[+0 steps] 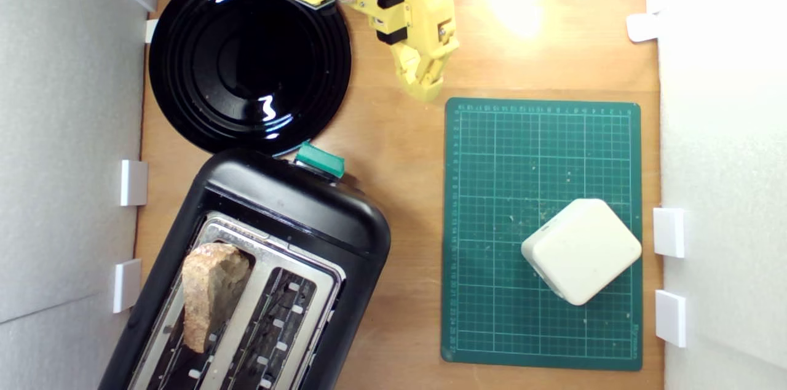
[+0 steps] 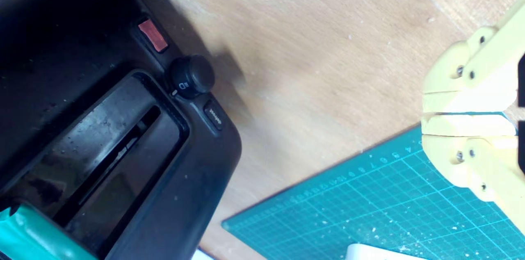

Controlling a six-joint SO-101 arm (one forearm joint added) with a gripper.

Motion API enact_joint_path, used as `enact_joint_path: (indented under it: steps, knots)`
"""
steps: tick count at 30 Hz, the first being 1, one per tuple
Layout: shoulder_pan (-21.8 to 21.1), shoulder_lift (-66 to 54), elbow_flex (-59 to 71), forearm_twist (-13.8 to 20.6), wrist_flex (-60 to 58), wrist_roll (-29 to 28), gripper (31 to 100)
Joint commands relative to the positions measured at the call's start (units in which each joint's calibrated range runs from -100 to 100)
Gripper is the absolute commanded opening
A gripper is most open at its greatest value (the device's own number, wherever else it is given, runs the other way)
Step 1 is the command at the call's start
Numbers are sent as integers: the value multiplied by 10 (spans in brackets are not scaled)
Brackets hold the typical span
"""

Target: Pick bread and place in toaster

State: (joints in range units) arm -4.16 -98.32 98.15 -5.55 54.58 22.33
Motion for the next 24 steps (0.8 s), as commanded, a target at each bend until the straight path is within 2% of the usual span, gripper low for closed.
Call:
enact_joint_path:
  steps: [1, 24]
  knots:
    - [-2, -8, 3, 2, -14, -1, 340]
    - [3, -3, 2, 2, -14, -1, 334]
